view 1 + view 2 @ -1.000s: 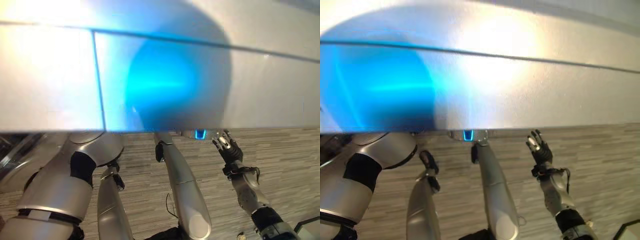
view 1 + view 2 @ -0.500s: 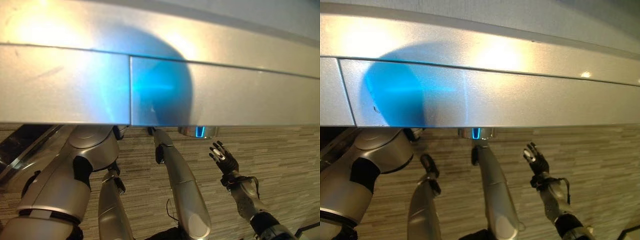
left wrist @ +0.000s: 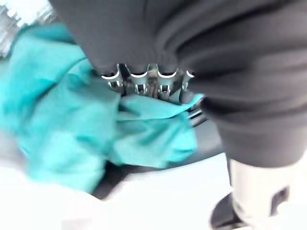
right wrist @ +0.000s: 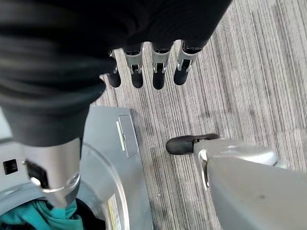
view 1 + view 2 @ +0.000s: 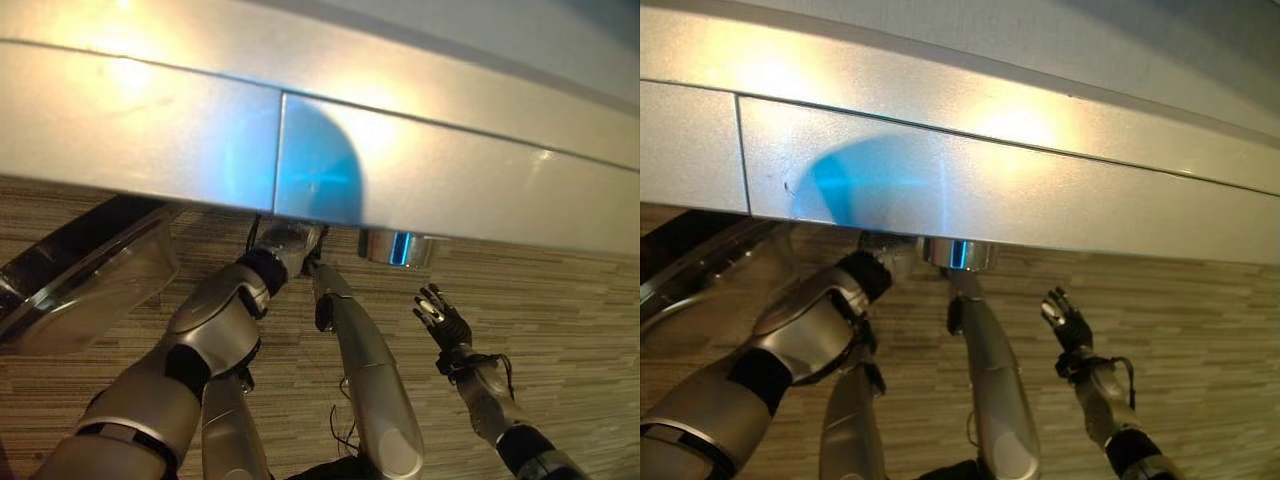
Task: Grab the laundry basket,head to the washer,open it,put in the laundry and shut it.
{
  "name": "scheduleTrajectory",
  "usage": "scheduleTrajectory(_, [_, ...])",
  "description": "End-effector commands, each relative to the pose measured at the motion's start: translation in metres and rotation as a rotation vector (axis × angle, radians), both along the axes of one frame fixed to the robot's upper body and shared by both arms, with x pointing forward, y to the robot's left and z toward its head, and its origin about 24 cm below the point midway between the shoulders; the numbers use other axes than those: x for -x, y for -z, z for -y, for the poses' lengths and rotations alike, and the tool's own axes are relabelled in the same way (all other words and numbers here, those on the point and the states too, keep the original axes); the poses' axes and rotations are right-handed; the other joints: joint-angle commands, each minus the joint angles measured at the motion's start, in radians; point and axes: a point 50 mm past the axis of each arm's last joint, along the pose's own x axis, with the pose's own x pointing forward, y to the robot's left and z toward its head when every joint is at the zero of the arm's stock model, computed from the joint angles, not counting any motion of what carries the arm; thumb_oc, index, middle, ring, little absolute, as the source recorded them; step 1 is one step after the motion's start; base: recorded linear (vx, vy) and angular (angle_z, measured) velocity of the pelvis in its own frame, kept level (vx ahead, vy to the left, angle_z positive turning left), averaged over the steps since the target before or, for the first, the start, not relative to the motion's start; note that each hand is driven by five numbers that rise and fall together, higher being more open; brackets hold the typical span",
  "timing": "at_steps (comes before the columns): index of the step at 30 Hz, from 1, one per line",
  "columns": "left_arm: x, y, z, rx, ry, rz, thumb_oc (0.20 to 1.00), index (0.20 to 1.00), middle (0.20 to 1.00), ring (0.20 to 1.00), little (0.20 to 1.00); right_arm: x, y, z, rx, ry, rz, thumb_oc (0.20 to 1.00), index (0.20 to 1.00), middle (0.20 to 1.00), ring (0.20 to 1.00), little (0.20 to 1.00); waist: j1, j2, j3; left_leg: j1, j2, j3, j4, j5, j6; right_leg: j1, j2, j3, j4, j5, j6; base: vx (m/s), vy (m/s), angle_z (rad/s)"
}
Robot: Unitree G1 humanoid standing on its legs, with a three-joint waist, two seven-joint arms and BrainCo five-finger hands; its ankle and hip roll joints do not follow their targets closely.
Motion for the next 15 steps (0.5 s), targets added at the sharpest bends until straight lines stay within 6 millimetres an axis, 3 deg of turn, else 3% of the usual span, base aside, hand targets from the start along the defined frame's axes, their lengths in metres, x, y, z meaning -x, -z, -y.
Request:
scheduleTrajectory(1, [0.022, -0.011, 0.048, 0.188, 0.2, -0.076, 1.0, 1.0, 1.0, 1.0, 1.0, 0.019, 0.014, 0.002, -0.035, 0.076, -0.043, 1.0, 1.0, 1.0, 1.0, 1.0, 0.025, 0.014, -0.004, 0.13, -0.027, 0.013, 0.004, -0.166, 0.132, -0.121, -0.076, -0.029, 0.069, -0.016, 0.214, -0.02, 0.028, 0.17])
scheduleTrajectory(6, [0.036, 0.008, 0.055, 0.295, 0.283, -0.231, 1.0, 1.0, 1.0, 1.0, 1.0, 0.016, 0.014, 0.002, -0.056, 0.096, -0.063, 1.0, 1.0, 1.0, 1.0, 1.0, 0.042, 0.022, -0.004, 0.1, -0.042, 0.005, 0.034, -0.178, 0.142, -0.121, -0.083, -0.029, 0.061, -0.012, 0.212, -0.01, 0.016, 0.12])
scheduleTrajectory(9, [0.042, 0.023, 0.042, 0.39, 0.283, -0.311, 1.0, 1.0, 1.0, 1.0, 1.0, 0.017, 0.018, -0.001, -0.059, 0.1, -0.091, 1.0, 1.0, 1.0, 1.0, 1.0, 0.057, 0.032, -0.004, 0.085, -0.047, 0.001, 0.041, -0.176, 0.146, -0.125, -0.086, -0.028, 0.056, -0.008, 0.21, 0.0, 0.003, 0.08])
scheduleTrajectory(15, [0.056, 0.018, 0.0, 0.534, 0.346, -0.32, 1.0, 1.0, 1.0, 1.0, 1.0, 0.026, 0.032, -0.004, -0.052, 0.111, -0.156, 1.0, 1.0, 1.0, 1.0, 1.0, 0.089, 0.061, -0.004, 0.069, -0.061, -0.009, 0.055, -0.171, 0.152, -0.121, -0.091, -0.026, 0.053, -0.007, 0.205, -0.01, 0.021, 0.06])
